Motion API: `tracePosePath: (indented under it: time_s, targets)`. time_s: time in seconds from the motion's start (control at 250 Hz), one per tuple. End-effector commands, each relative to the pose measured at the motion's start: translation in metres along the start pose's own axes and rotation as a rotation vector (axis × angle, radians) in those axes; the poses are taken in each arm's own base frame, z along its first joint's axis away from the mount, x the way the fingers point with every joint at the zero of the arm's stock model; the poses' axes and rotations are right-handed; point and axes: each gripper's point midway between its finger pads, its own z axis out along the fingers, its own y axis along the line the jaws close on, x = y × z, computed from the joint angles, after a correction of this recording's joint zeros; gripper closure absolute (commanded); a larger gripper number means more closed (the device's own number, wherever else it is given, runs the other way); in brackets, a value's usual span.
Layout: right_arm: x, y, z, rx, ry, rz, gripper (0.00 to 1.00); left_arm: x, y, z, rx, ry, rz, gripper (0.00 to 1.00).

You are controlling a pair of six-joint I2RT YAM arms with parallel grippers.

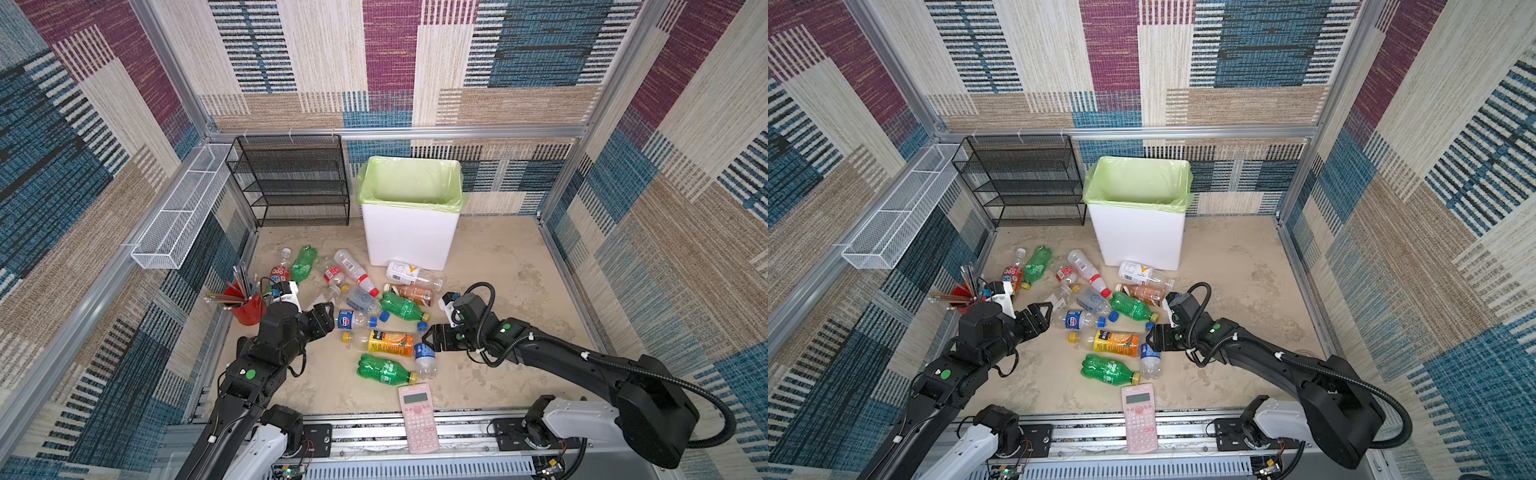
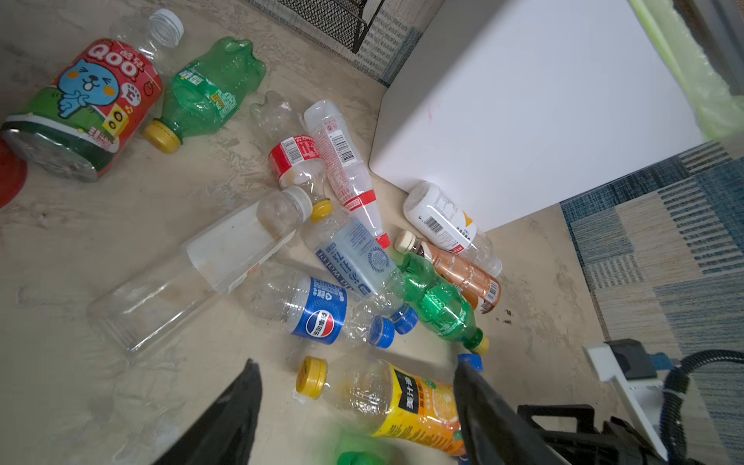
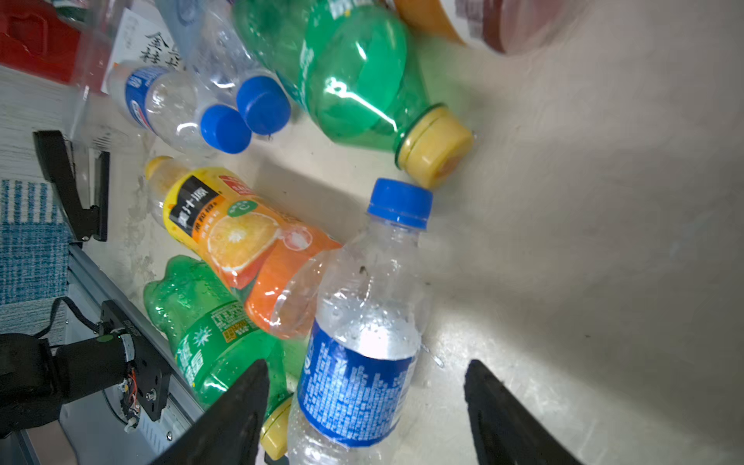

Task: Throw the plastic bottles in the bin
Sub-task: Pick up the plastic bottle from the bottom-center of the table.

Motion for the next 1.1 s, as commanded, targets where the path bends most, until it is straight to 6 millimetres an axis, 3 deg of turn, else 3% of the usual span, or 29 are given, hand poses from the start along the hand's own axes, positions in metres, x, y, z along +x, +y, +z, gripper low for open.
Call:
tracePosePath:
  time_s: [0.0,0.392,0.636,0.72,0.876,1.096]
  targets:
    - [0.008,0.000,0.008,0.015,0.046,0.042,0.22,0.011,0.013,-0.003,-0.044,0.029,-0.047,0.24]
    - [0.023,-0.007,0.037,0.076,0.146,0.061,0.25,0.018,0.016,-0.009,-0.042,0.041,-0.044,0.24]
    - [0.018,-0.008,0.040,0.103,0.136,0.064,0.39,0.016,0.015,-0.011,-0.039,0.035,-0.036,0.25]
    - [0.013,-0.007,0.032,0.105,0.105,0.057,0.48,0.015,0.015,-0.011,-0.040,0.033,-0.037,0.25]
    - [0.005,-0.004,0.009,0.106,0.031,0.064,0.51,0.013,0.013,-0.010,-0.038,0.030,-0.038,0.25]
    - [-0.051,0.033,-0.077,0.007,-0.302,0.038,0.51,0.008,0.006,-0.004,-0.028,0.038,-0.031,0.25]
